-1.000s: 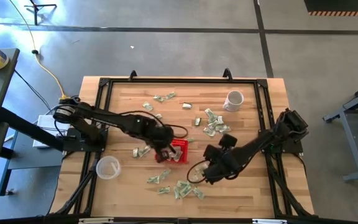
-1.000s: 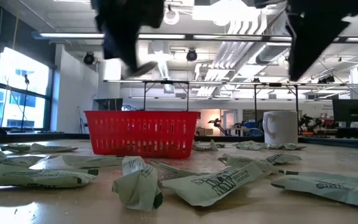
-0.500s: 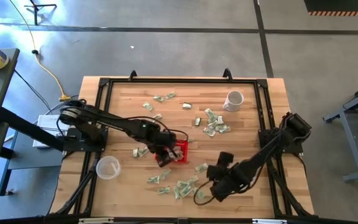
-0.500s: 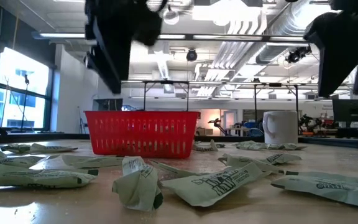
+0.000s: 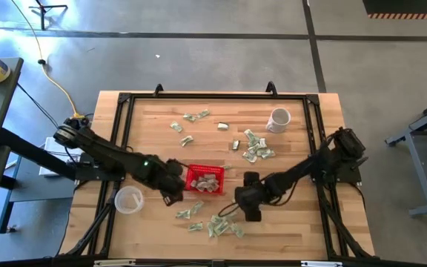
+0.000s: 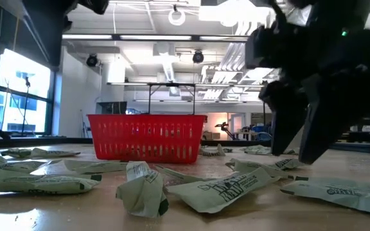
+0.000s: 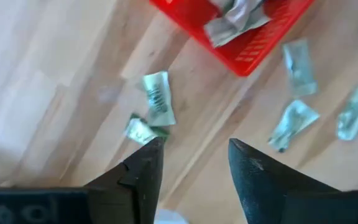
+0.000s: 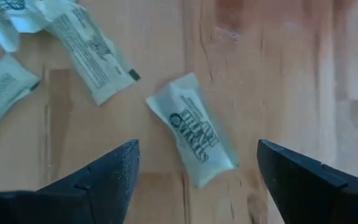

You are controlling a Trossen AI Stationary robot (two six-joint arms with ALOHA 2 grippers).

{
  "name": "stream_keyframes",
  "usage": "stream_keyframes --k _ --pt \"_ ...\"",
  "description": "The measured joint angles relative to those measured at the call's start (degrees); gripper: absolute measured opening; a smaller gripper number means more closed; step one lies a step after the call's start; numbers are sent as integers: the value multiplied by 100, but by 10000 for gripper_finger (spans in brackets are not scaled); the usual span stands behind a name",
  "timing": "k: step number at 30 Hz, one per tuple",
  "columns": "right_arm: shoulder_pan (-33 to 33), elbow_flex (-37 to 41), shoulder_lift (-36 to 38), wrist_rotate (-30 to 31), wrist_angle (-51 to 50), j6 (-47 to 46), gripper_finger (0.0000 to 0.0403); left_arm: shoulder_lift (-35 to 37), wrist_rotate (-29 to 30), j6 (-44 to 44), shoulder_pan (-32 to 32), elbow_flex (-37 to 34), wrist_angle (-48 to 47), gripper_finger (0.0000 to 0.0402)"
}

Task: Pick and place Stevia / Truvia into bins
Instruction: Put the green stevia packet into the red basket

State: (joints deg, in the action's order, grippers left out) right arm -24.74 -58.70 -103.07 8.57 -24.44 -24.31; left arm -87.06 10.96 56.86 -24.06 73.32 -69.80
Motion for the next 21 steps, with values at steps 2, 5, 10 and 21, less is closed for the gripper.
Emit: stream_keyframes --k 2,5,10,21 --pt "80 130 -2 1 65 140 314 4 -26 45 -6 -40 -22 204" --pt "121 259 1 -7 180 196 310 2 -154 47 5 -165 -94 190" --pt "121 344 -16 -50 351 280 259 2 -441 46 2 -543 -112 168" --pt "228 258 -178 -549 614 -679 25 821 -314 89 2 -1376 -13 145"
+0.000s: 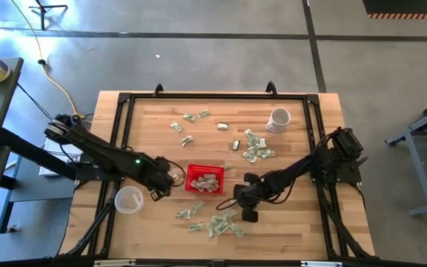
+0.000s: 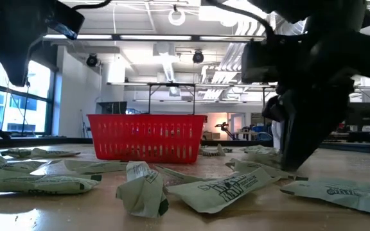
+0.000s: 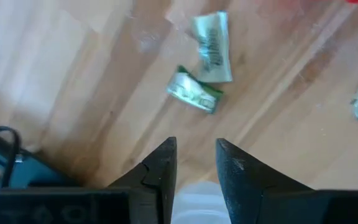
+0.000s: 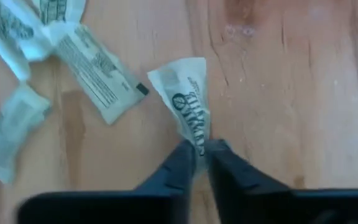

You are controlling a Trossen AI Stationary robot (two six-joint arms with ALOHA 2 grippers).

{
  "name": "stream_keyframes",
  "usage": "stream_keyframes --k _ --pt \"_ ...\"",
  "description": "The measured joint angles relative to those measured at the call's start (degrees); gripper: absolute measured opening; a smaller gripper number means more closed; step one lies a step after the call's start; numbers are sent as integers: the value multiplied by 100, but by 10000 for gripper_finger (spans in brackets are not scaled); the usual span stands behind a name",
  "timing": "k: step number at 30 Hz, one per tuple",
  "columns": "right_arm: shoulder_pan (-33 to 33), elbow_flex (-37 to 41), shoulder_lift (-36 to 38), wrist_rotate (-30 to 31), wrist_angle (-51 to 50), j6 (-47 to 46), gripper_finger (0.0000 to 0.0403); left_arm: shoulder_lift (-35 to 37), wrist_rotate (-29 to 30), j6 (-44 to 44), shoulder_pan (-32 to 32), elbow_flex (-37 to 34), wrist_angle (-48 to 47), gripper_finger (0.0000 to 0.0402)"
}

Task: Pick and place Stevia / Truvia into bins
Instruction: Put the green stevia packet into the red basket

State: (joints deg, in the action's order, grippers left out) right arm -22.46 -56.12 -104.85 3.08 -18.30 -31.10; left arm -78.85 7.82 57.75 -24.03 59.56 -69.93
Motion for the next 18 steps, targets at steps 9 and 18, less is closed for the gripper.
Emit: stream_keyframes --k 9,18 --pt "157 -852 232 407 -120 -298 5 1136 -128 868 4 -1555 1498 145" --pt "727 -1705 233 816 -304 25 4 1454 -164 1597 2 -2014 2045 148"
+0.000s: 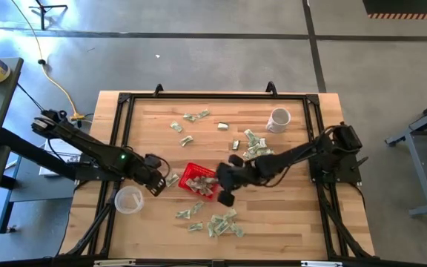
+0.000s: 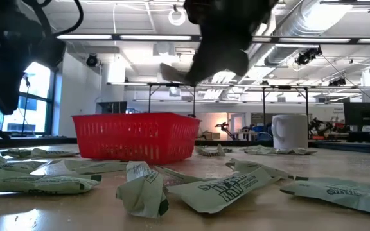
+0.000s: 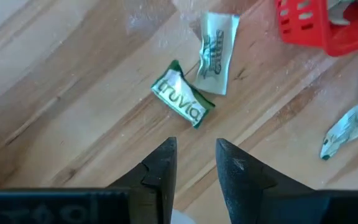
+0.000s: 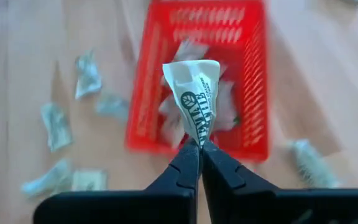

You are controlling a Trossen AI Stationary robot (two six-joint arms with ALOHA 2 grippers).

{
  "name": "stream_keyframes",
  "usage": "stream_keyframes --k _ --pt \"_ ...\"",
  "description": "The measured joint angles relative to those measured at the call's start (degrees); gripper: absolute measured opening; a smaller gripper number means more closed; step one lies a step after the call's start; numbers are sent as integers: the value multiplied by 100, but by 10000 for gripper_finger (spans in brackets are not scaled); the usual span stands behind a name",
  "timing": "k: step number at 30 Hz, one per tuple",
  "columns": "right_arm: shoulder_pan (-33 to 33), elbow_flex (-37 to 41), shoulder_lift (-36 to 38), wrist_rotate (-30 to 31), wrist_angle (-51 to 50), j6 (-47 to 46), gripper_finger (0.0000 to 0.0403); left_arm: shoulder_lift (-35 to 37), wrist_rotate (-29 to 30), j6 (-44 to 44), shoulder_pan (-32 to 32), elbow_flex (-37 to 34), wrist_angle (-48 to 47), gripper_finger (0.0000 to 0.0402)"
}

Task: Pick and place Stevia / Truvia into bins
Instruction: Put the green stevia packet into the red basket, then put the dark green truvia packet into the red basket

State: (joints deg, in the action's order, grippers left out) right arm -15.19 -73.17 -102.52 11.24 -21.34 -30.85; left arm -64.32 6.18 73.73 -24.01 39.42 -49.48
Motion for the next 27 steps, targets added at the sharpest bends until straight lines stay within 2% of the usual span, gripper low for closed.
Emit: stream_keyframes --k 2,7,10,14,22,27 --pt "184 -90 0 -98 106 13 7 16 136 9 -1 -5 -35 150" --pt "742 -100 -203 -1423 786 -260 12 -2 189 47 2 -214 336 152" --pt "862 -91 -371 -1721 971 -518 34 -2 80 348 0 -390 605 154" --pt "795 -91 -422 -1712 987 -781 102 -4 76 839 0 -500 602 169" --pt "739 -91 -400 -1878 910 -979 280 -218 280 1591 1 -515 615 240" --pt "609 -96 -398 -1664 256 -999 334 -741 277 1662 0 -515 885 267"
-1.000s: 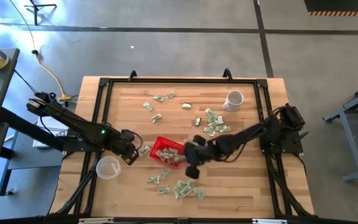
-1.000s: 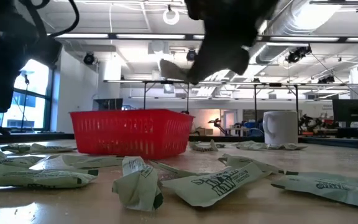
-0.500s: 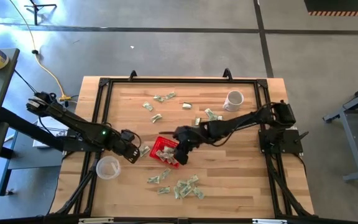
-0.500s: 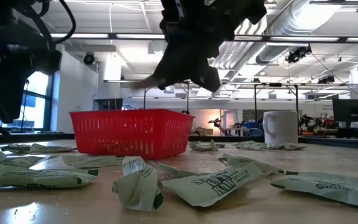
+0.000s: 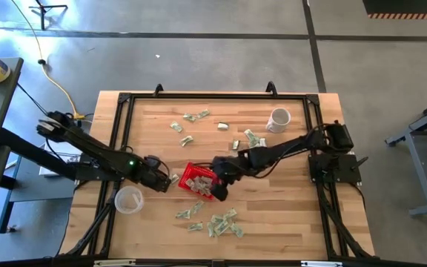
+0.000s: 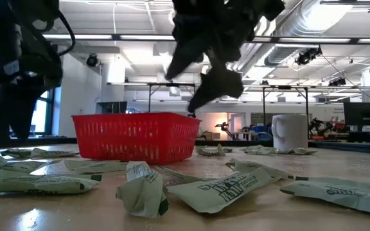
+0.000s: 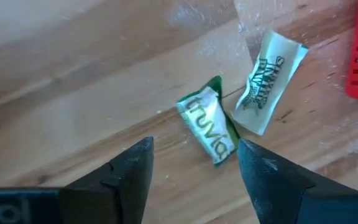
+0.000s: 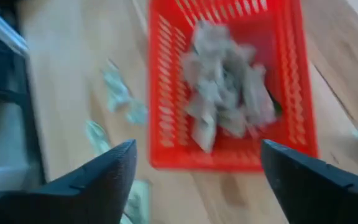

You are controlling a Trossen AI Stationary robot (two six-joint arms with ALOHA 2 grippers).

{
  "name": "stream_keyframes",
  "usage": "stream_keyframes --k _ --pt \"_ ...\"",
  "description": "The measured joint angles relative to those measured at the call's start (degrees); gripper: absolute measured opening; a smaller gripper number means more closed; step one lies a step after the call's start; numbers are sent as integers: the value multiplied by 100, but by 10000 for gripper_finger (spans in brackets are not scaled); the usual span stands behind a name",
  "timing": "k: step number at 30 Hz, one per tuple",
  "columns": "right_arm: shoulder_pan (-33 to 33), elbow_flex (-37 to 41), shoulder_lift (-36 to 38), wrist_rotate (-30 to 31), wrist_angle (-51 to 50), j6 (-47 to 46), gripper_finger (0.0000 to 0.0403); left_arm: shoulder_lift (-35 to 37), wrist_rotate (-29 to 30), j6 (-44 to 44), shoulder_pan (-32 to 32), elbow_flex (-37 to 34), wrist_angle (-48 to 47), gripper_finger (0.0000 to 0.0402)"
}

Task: Pick and place Stevia / Truvia into bins
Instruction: Put the dark green truvia packet into the red basket

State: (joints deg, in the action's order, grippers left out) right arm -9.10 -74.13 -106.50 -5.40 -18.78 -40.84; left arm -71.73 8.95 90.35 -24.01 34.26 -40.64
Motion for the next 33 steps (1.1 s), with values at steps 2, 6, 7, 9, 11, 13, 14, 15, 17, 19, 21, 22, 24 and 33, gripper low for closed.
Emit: stream_keyframes --k 2,6,7,9,11,13,14,15,17,19,21,22,24,33 --pt "-90 0 0 145 -270 20 340 -259 -47 0 0 2 227 266" --pt "-306 0 0 406 -577 54 337 -716 -24 2 2 30 556 241" --pt "-355 0 0 449 -604 43 334 -813 -10 4 0 31 552 232" --pt "-453 0 2 528 -646 26 329 -973 -2 3 -2 85 451 210" --pt "-547 -2 7 615 -675 -40 323 -1019 6 3 -2 124 338 183" --pt "-631 -2 9 701 -729 -107 316 -1036 53 -11 -2 196 202 152" --pt "-668 -2 10 778 -749 -141 313 -1029 97 -52 -2 229 129 136" --pt "-710 -2 34 909 -789 -168 310 -1003 180 -134 -2 272 75 118" --pt "-810 -2 153 1387 -893 -170 302 -1016 386 -451 4 348 7 81" --pt "-941 -2 384 2136 -994 -200 294 -1016 511 -740 88 441 -131 43" --pt "-1083 -2 695 2983 -1255 -269 285 -1014 505 -935 208 541 -128 25" --pt "-1138 -5 861 3373 -1392 -298 281 -1013 496 -1048 280 602 -148 25" --pt "-1235 -9 1202 4029 -1840 -446 273 -995 492 -1398 417 789 -167 31" --pt "-1417 -7 1969 4423 -4004 -1538 268 -979 1285 -3307 845 2011 28 25"
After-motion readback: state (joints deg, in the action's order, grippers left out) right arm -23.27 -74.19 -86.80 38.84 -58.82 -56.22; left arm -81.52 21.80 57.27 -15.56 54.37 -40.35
